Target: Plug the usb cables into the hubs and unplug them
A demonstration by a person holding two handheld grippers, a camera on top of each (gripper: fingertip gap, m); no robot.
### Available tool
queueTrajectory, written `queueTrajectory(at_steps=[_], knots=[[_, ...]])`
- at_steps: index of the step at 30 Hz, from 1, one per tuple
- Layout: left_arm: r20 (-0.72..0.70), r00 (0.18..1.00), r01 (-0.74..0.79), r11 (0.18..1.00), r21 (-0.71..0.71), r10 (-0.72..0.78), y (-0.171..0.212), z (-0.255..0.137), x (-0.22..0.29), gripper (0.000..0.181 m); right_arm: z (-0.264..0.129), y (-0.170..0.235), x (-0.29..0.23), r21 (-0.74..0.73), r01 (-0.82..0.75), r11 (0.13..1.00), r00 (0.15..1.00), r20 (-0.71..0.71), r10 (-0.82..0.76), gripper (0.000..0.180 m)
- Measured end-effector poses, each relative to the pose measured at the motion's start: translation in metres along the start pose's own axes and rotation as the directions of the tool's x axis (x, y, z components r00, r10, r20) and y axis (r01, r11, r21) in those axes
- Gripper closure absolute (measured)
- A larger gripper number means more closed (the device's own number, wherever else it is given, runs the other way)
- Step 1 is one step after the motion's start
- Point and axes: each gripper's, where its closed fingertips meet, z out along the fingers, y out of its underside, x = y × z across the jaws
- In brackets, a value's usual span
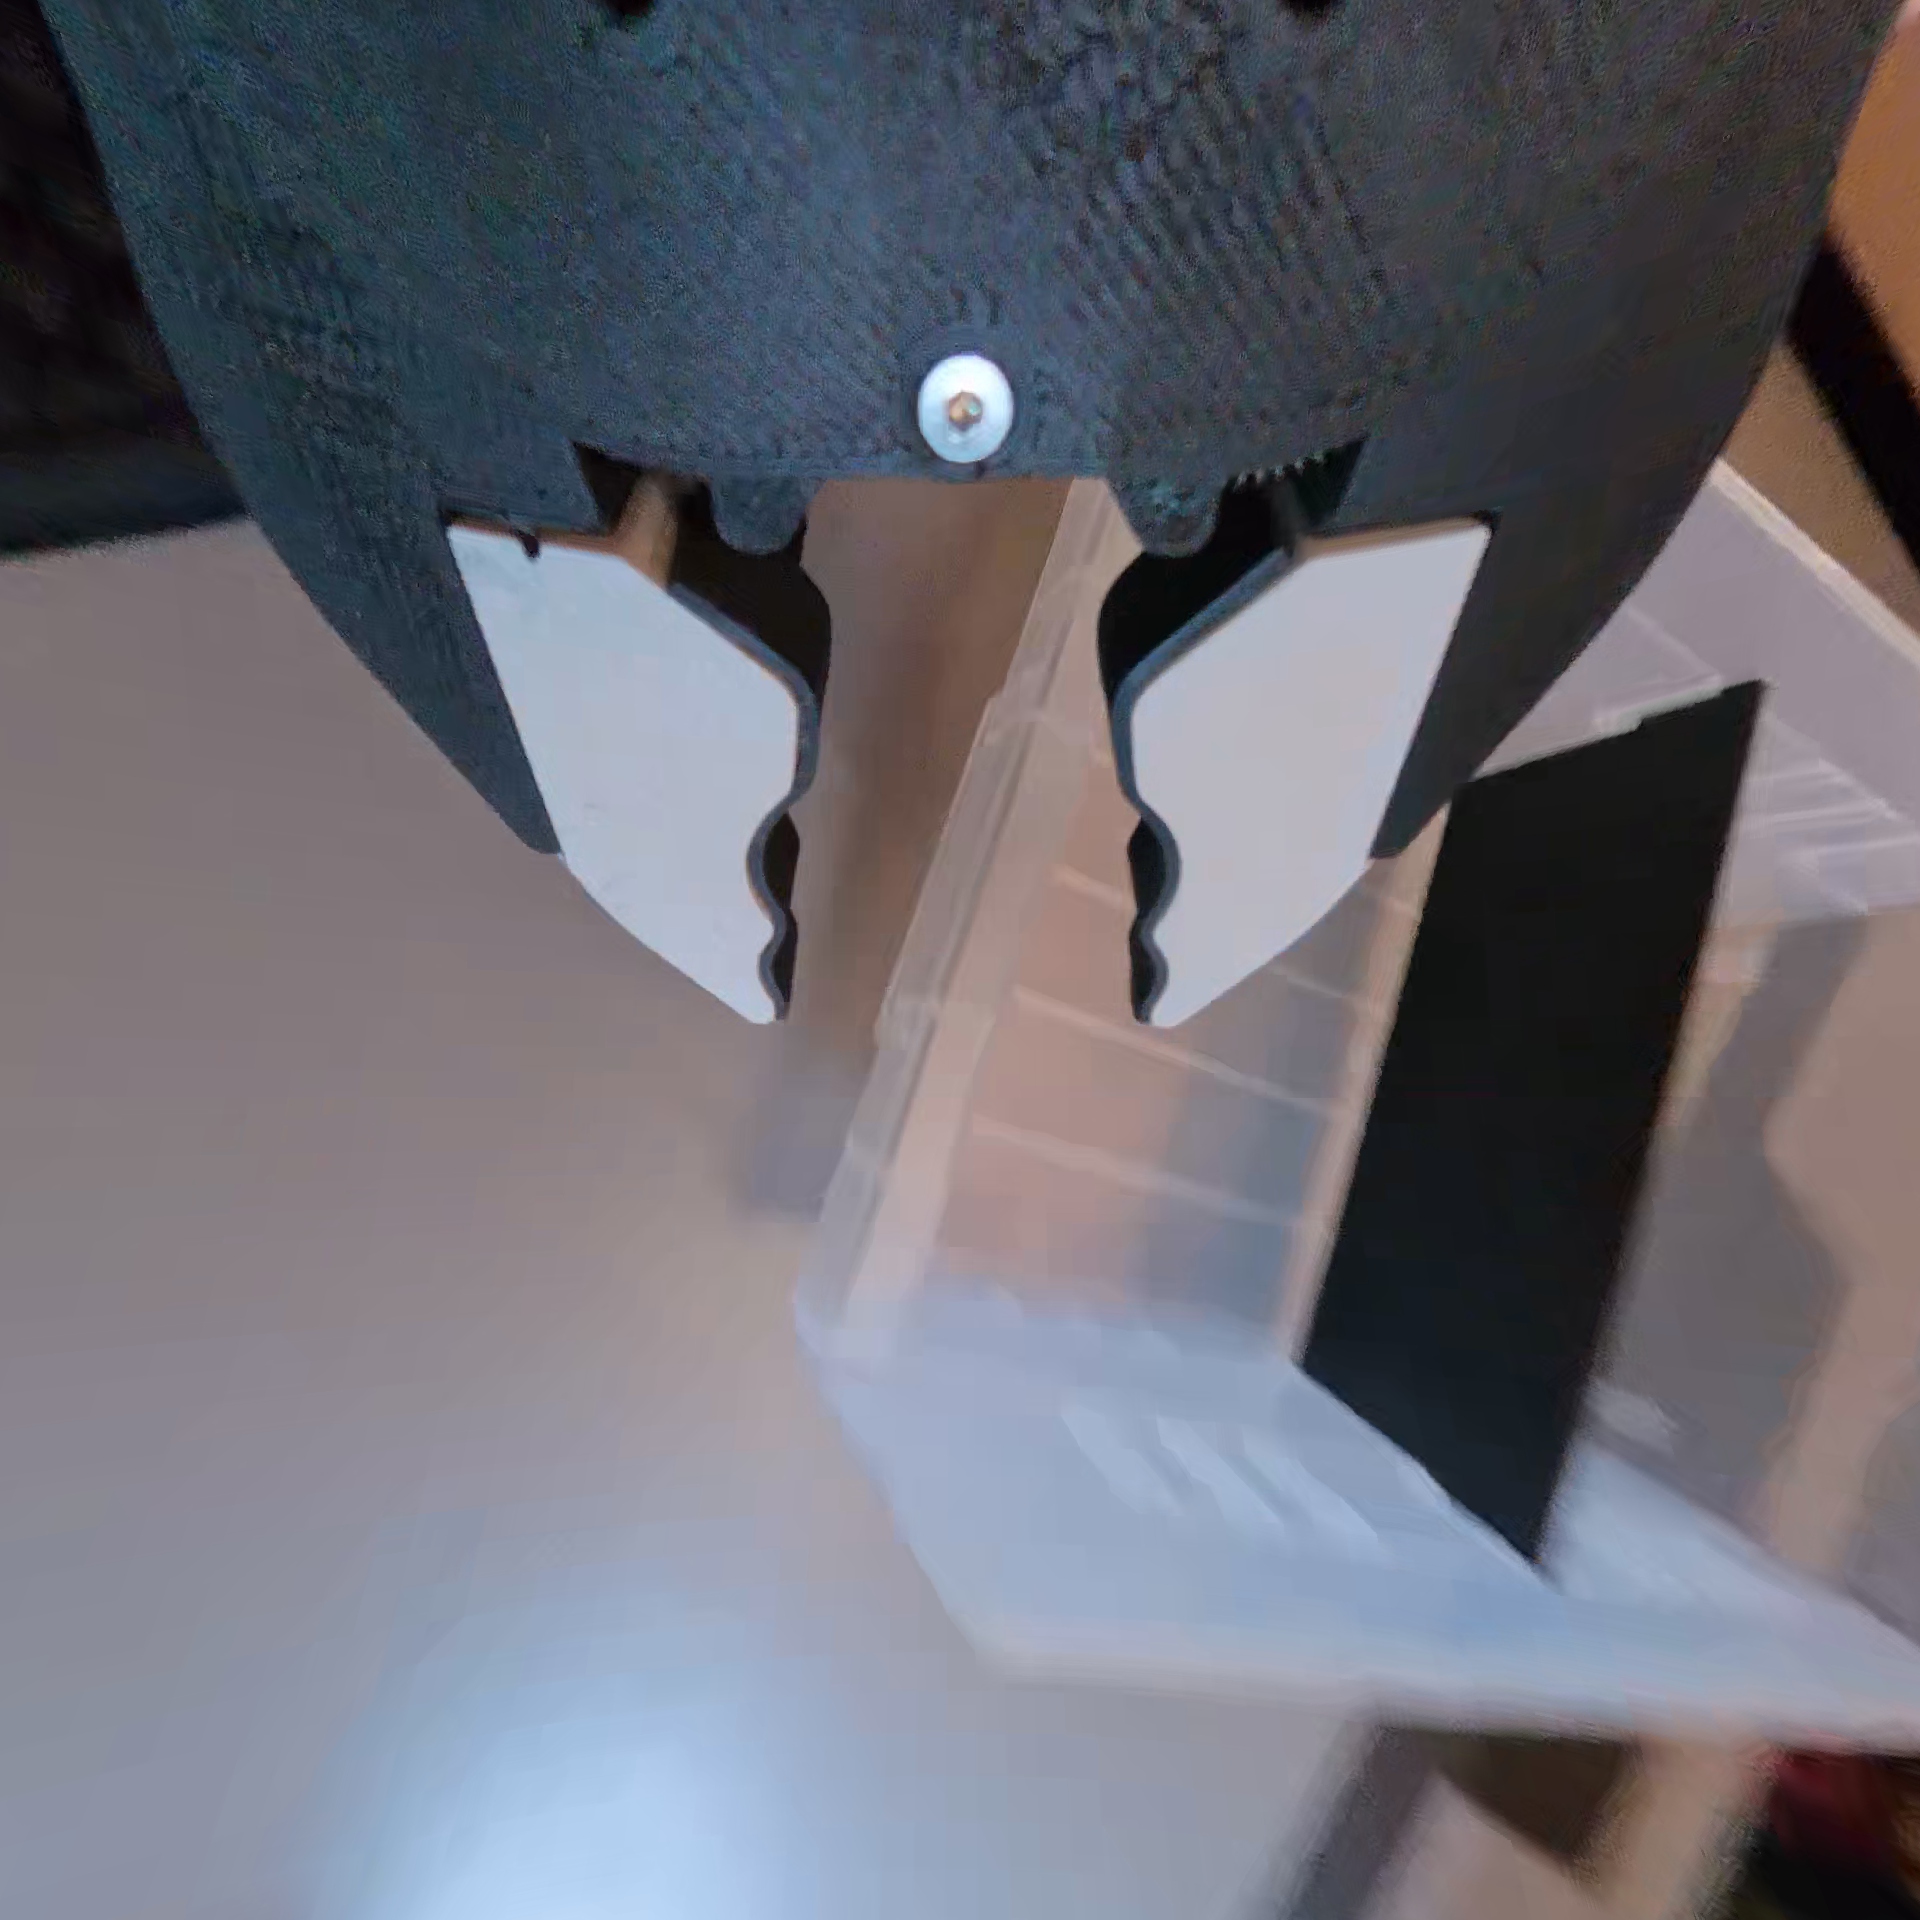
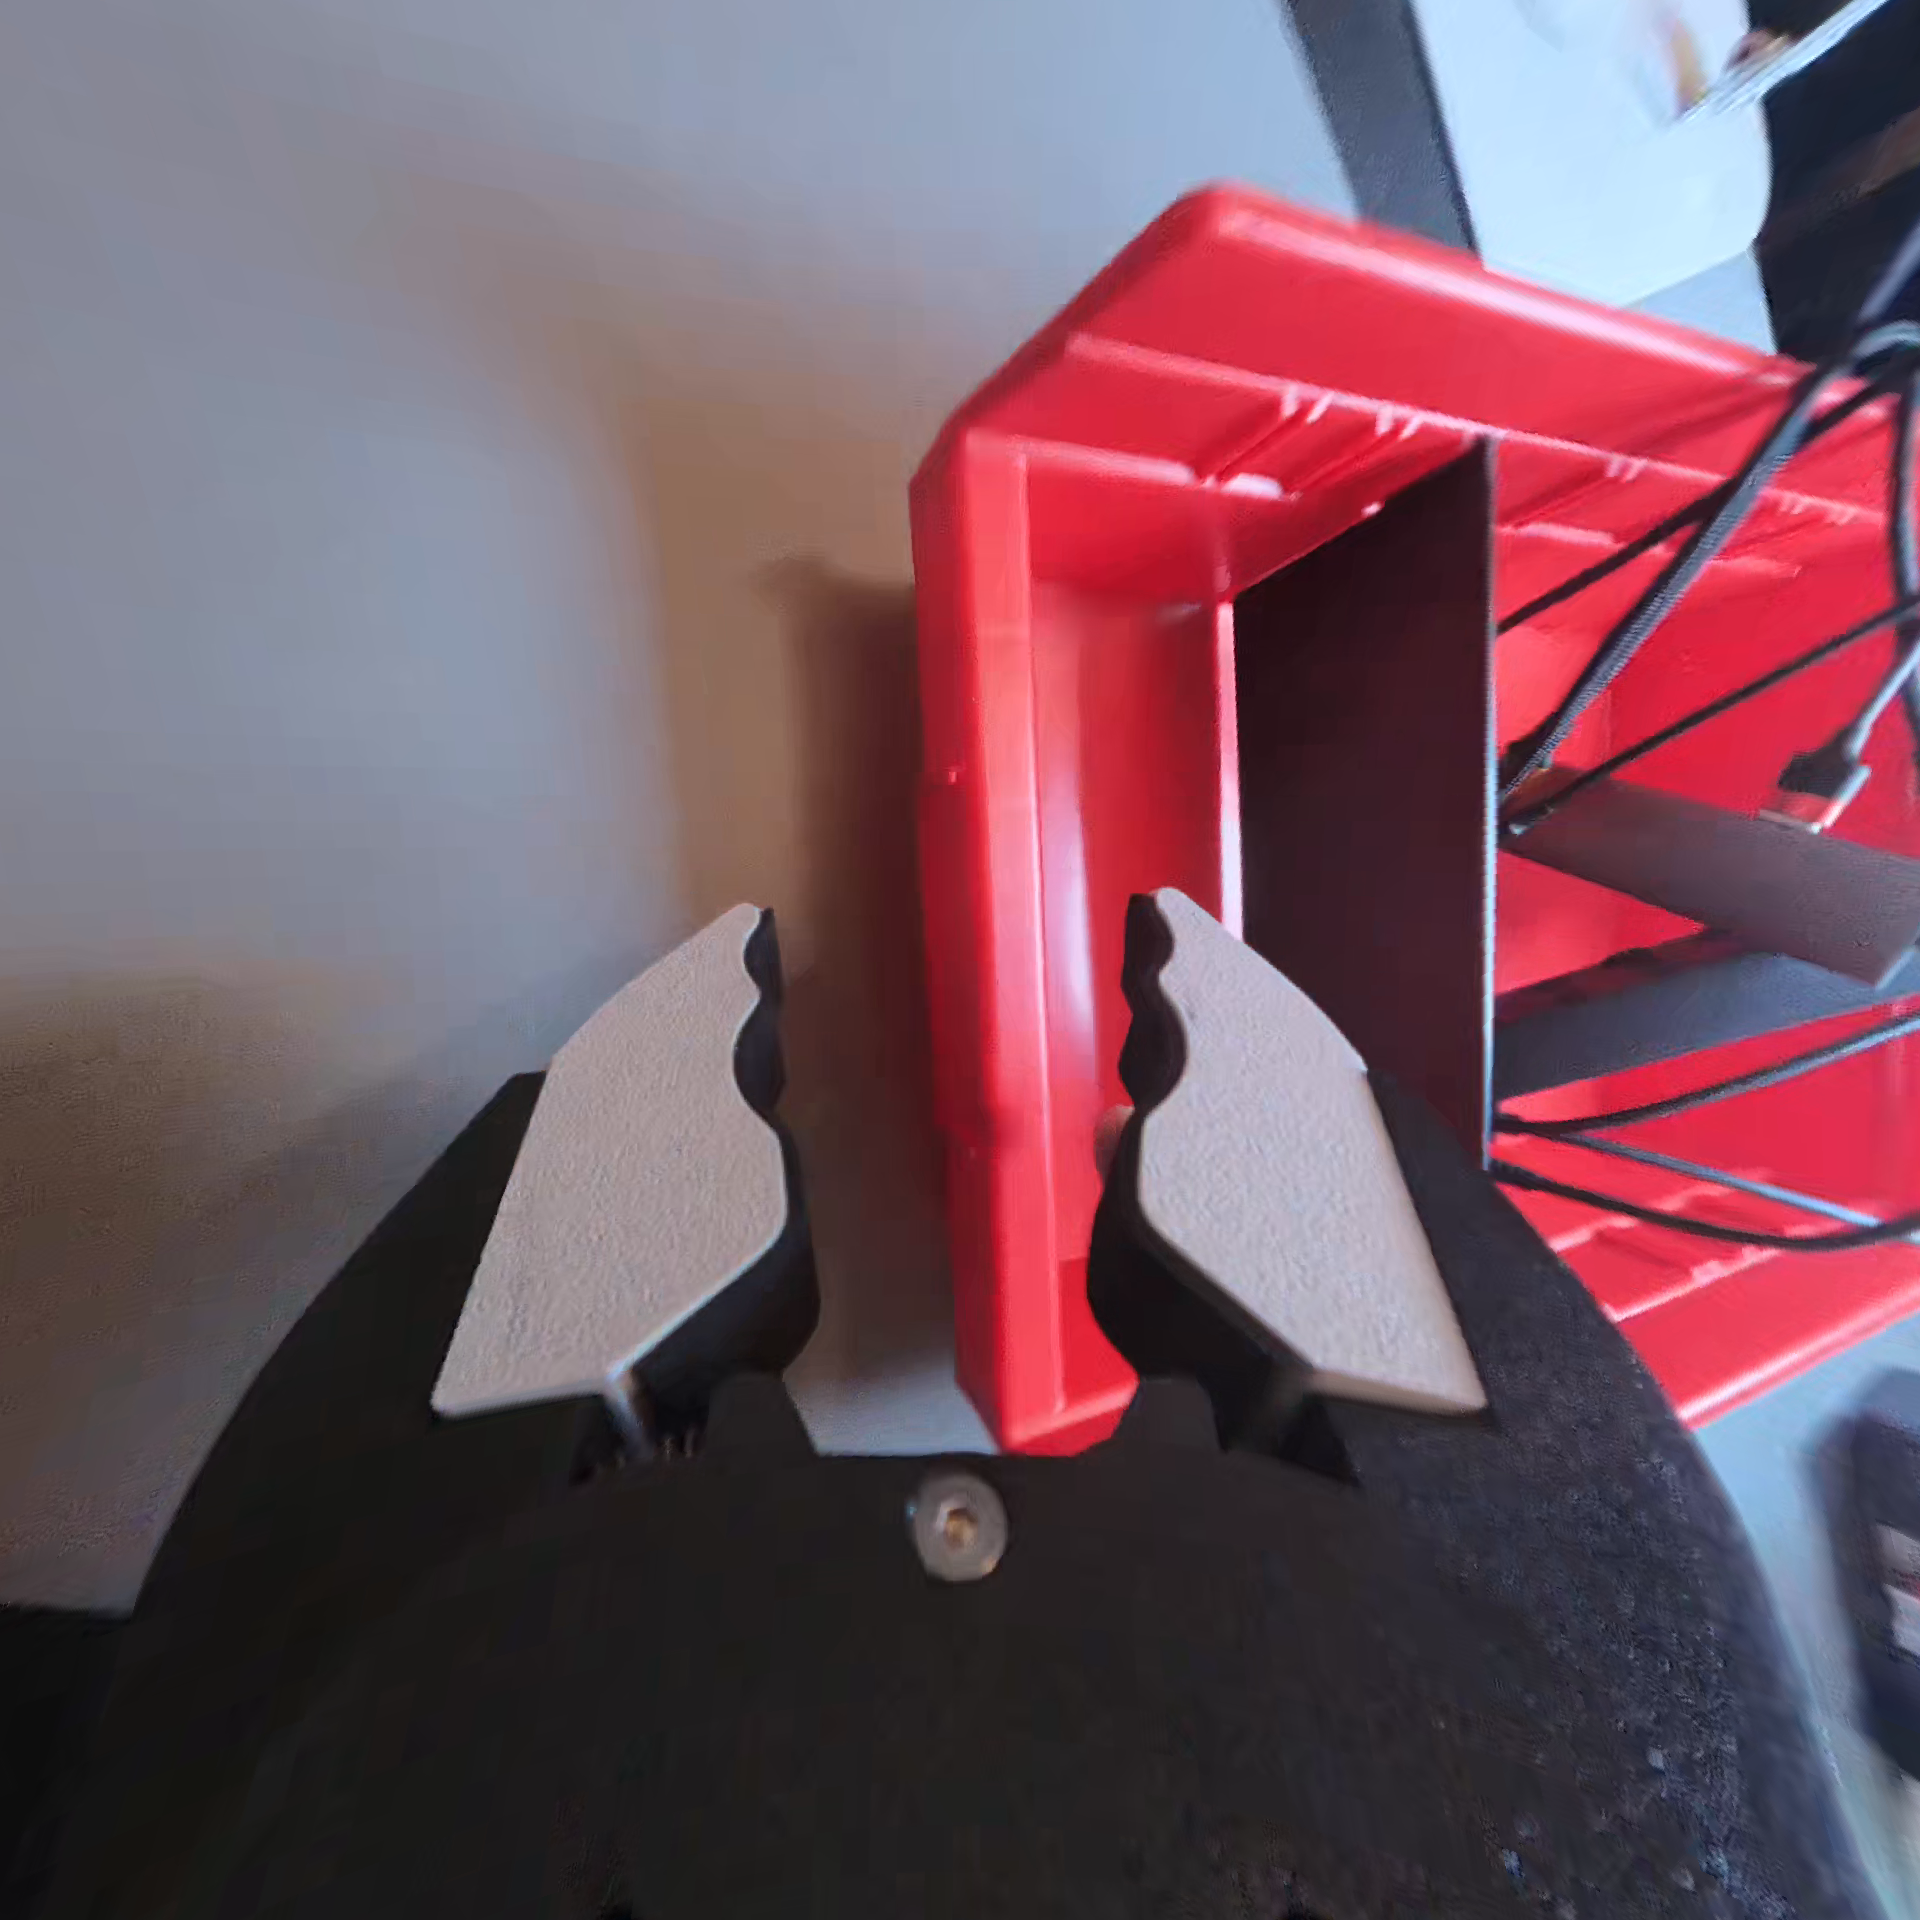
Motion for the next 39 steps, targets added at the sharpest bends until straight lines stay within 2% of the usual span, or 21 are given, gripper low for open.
queueTrajectory(at_steps=[1,2,3,4,5,6,9,14,18,20,22,24,26,28,30,31,34,37,38,39], knots=[[-0.009,0.999,-0.037,0.995,-0.095,0.036,0.016,0.009,0.0,0.116,0.012,0.004,0.003,-0.059,0.039,0.997,0.999,-0.015,-0.04,0.115],[0.003,0.997,-0.077,0.983,-0.169,0.079,0.028,0.017,-0.004,0.119,0.024,0.007,0.007,-0.11,0.065,0.992,0.998,-0.013,-0.067,0.116],[0.005,0.991,-0.125,0.965,-0.232,0.13,0.039,0.025,-0.006,0.129,0.034,0.012,0.011,-0.16,0.1,0.982,0.995,-0.002,-0.101,0.122],[0.015,0.981,-0.182,0.948,-0.262,0.192,0.044,0.032,-0.009,0.148,0.043,0.014,0.01,-0.184,0.148,0.972,0.989,0.047,-0.142,0.134],[0.04,0.967,-0.238,0.945,-0.224,0.253,0.037,0.035,-0.011,0.149,0.048,0.012,0.002,-0.166,0.18,0.97,0.98,0.113,-0.162,0.149],[0.049,0.958,-0.266,0.94,-0.215,0.282,0.033,0.038,-0.01,0.15,0.051,0.009,0.001,-0.154,0.187,0.97,0.979,0.112,-0.171,0.152],[0.049,0.938,-0.332,0.933,-0.14,0.342,0.009,0.043,0.008,0.152,0.042,0.009,-0.015,-0.139,0.265,0.954,0.962,0.111,-0.251,0.151],[0.018,0.877,-0.48,0.877,-0.03,0.48,-0.037,0.053,0.049,0.151,0.009,0.008,-0.077,-0.024,0.351,0.936,0.932,0.104,-0.347,0.151],[0.039,0.8,-0.6,0.794,0.094,0.599,-0.087,0.067,0.082,0.15,-0.017,0.003,-0.13,0.065,0.353,0.933,0.929,0.092,-0.358,0.151],[0.071,0.799,-0.601,0.79,0.118,0.597,-0.103,0.072,0.083,0.146,-0.035,-0.005,-0.152,0.139,0.319,0.938,0.942,0.065,-0.33,0.149],[0.058,0.858,-0.511,0.84,0.18,0.51,-0.113,0.064,0.083,0.142,-0.072,-0.019,-0.174,0.283,0.223,0.933,0.962,0.089,-0.257,0.14],[0.0,0.922,-0.367,0.873,0.321,0.387,-0.121,0.037,0.09,0.141,-0.118,-0.03,-0.18,0.447,0.067,0.892,0.986,0.108,-0.128,0.14],[-0.184,0.956,-0.121,0.881,0.458,0.227,-0.127,0.0,0.114,0.138,-0.155,-0.023,-0.158,0.56,-0.087,0.824,0.996,0.064,0.061,0.141],[-0.402,0.91,0.131,0.851,0.508,0.1,-0.129,-0.033,0.145,0.136,-0.173,0.006,-0.116,0.614,-0.223,0.757,0.948,-0.045,0.316,0.142],[-0.488,0.872,0.289,0.831,0.475,-0.024,-0.127,-0.049,0.169,0.136,-0.173,0.049,-0.081,0.622,-0.347,0.702,0.838,-0.129,0.53,0.138],[-0.507,0.858,0.354,0.81,0.468,-0.083,-0.129,-0.053,0.18,0.134,-0.165,0.067,-0.072,0.608,-0.412,0.678,0.788,-0.136,0.601,0.13],[-0.529,0.816,0.511,0.722,0.467,-0.235,-0.145,-0.051,0.211,0.126,-0.134,0.078,-0.073,0.588,-0.568,0.576,0.703,-0.016,0.711,0.117],[-0.454,0.827,0.547,0.662,0.512,-0.332,-0.163,-0.029,0.218,0.123,-0.102,0.072,-0.075,0.54,-0.621,0.569,0.679,0.007,0.734,0.112],[-0.415,0.844,0.527,0.669,0.524,-0.34,-0.168,-0.02,0.218,0.13,-0.092,0.072,-0.073,0.519,-0.63,0.578,0.672,-0.01,0.74,0.115],[-0.363,0.867,0.493,0.696,0.522,-0.341,-0.169,-0.008,0.218,0.14,-0.083,0.073,-0.073,0.502,-0.642,0.58,0.665,-0.014,0.747,0.127]])
